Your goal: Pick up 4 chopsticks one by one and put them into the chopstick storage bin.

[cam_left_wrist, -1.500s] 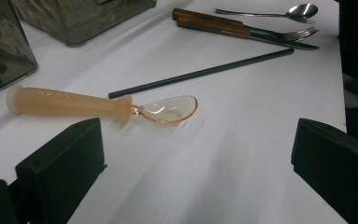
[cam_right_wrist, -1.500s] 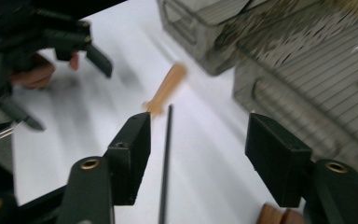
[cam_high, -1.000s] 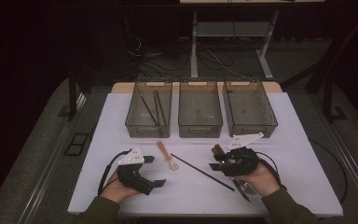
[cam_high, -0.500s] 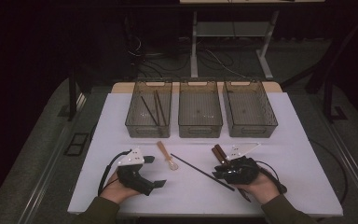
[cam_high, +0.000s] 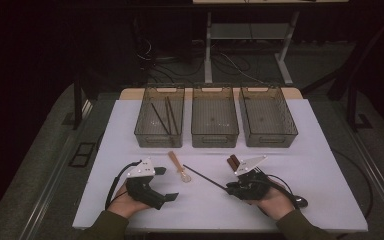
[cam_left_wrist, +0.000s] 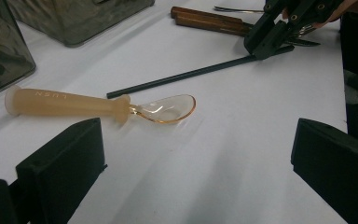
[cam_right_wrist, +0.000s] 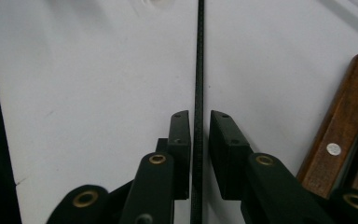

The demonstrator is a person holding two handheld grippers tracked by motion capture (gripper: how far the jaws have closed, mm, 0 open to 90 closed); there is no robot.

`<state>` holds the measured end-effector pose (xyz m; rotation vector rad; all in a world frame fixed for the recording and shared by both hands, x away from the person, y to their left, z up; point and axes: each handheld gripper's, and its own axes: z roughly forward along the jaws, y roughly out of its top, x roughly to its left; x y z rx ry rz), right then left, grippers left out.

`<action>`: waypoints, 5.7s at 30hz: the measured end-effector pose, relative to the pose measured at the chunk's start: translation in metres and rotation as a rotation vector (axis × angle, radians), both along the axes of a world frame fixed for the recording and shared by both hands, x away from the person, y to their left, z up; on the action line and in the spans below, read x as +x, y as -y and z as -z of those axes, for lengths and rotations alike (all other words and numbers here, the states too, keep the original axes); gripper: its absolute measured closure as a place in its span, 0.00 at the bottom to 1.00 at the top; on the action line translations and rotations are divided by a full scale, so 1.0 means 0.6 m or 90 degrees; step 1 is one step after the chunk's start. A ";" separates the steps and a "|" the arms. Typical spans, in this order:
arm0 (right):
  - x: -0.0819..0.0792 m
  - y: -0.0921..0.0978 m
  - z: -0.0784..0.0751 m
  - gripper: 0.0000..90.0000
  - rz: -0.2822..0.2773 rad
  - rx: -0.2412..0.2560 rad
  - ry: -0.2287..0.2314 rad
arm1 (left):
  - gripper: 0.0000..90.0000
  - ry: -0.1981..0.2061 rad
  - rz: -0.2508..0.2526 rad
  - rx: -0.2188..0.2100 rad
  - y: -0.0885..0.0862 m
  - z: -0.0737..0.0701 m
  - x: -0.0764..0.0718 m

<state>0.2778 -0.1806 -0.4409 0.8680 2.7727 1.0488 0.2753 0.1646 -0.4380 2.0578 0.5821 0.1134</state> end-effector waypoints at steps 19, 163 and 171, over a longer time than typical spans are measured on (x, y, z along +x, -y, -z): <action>-0.009 -0.010 0.002 0.94 -0.001 -0.029 0.035 | 0.02 -0.001 0.002 0.001 0.002 0.001 0.000; 0.245 -0.143 -0.164 0.94 0.192 0.185 0.105 | 0.03 -0.003 0.011 -0.020 0.002 0.000 0.002; 0.275 -0.182 -0.162 0.95 0.201 0.163 0.103 | 0.03 -0.002 0.014 -0.020 0.000 -0.001 0.002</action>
